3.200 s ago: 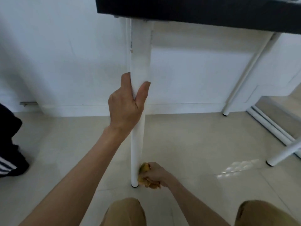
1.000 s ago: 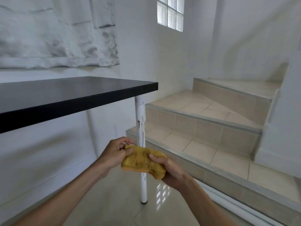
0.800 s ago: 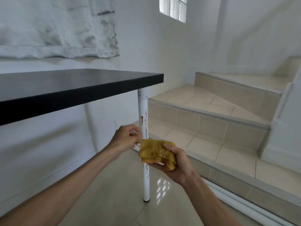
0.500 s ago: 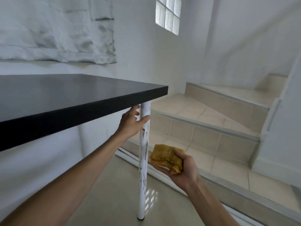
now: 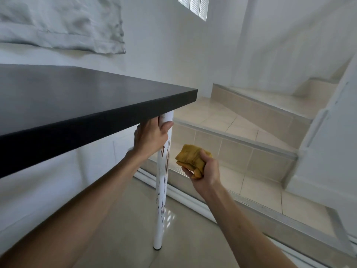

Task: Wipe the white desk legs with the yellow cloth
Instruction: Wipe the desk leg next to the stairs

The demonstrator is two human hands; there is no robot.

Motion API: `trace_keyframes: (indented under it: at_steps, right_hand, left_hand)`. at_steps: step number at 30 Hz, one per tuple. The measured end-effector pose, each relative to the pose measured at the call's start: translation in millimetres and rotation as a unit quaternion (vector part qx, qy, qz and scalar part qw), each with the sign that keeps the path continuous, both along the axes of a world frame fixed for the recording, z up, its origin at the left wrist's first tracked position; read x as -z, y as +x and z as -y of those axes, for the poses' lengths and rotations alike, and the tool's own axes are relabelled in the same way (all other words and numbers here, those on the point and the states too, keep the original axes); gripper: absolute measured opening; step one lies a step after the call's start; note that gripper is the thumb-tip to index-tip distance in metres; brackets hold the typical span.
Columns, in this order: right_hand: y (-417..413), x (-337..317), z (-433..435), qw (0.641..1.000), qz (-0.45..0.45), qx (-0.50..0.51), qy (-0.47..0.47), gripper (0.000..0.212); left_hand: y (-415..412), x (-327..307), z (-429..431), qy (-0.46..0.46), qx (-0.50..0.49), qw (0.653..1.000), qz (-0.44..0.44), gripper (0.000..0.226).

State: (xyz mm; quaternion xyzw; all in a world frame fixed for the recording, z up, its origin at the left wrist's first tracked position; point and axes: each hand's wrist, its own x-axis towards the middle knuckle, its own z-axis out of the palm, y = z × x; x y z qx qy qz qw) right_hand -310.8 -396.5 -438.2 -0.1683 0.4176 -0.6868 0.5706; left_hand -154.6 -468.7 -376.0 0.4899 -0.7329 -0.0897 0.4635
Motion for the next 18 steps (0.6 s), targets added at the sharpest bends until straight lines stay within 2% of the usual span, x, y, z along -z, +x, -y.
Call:
trace_keyframes:
  at_steps: [8,18]
  right_hand:
    - [2.2,5.8,19.7,0.999,0.031,-0.018,-0.032,0.015]
    - [-15.9,12.3,50.6,0.995,0.009,-0.087,-0.052,0.017]
  left_hand:
    - [-2.8,1.2,0.8,0.016,-0.020,1.000,0.011,0.043]
    - [-11.2,9.0,-5.0,-0.003,-0.075,0.997,0.001,0.027]
